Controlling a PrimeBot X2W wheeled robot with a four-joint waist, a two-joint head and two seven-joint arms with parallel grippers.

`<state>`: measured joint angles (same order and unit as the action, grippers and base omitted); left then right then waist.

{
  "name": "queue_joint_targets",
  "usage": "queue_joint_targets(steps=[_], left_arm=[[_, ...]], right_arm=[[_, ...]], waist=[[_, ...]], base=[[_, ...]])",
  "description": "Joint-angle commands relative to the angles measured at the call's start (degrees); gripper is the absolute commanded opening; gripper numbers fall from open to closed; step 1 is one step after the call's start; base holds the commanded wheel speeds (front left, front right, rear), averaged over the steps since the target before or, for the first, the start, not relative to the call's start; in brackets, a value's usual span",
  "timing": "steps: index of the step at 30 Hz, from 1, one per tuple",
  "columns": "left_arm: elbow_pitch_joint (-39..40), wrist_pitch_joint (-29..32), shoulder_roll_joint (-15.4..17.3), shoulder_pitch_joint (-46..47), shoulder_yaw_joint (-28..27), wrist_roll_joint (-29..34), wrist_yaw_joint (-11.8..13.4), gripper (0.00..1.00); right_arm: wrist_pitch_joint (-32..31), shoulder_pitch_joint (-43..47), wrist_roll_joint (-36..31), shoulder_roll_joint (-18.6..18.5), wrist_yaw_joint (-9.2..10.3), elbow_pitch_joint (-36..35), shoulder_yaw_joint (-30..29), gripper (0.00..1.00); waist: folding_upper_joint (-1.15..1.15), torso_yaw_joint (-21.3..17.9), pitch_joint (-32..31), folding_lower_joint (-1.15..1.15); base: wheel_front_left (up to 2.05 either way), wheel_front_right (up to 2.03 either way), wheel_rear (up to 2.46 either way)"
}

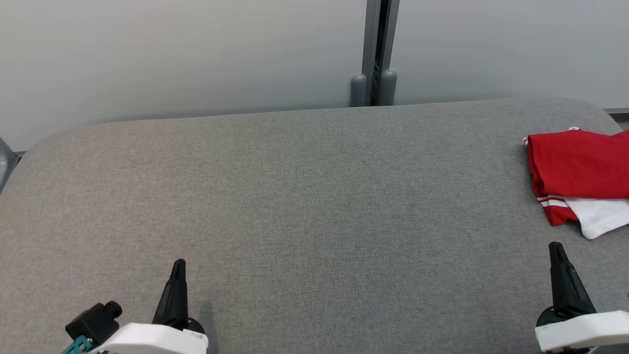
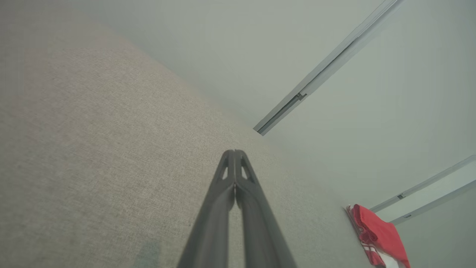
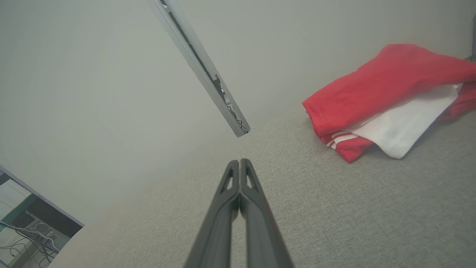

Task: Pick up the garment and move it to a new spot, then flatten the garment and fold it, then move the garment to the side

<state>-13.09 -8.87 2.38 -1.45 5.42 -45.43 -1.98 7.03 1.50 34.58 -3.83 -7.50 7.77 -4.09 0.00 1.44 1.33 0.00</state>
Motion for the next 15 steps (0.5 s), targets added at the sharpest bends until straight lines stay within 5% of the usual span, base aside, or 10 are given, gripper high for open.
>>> queue_joint_targets(steps=[1,15], left_arm=[[0.6,0.6,0.3,2.2,-0.1,-2.5,-0.6,0.0],[0.0,3.0,0.4,4.0,-0.1,-12.1,-1.7,0.0]], right_arm=[[-0.7,-0.2,3.3,-0.2,0.0,-1.3,-0.9,0.0],[-3.8,0.8,15.2,0.0,0.0,-2.2,-3.3,0.0]], waist=[[0.0,0.0,0.0,0.0],[0.0,-0.2,-0.2,0.0]], base=[[0.0,0.0,0.0],[0.0,0.0,0.0]])
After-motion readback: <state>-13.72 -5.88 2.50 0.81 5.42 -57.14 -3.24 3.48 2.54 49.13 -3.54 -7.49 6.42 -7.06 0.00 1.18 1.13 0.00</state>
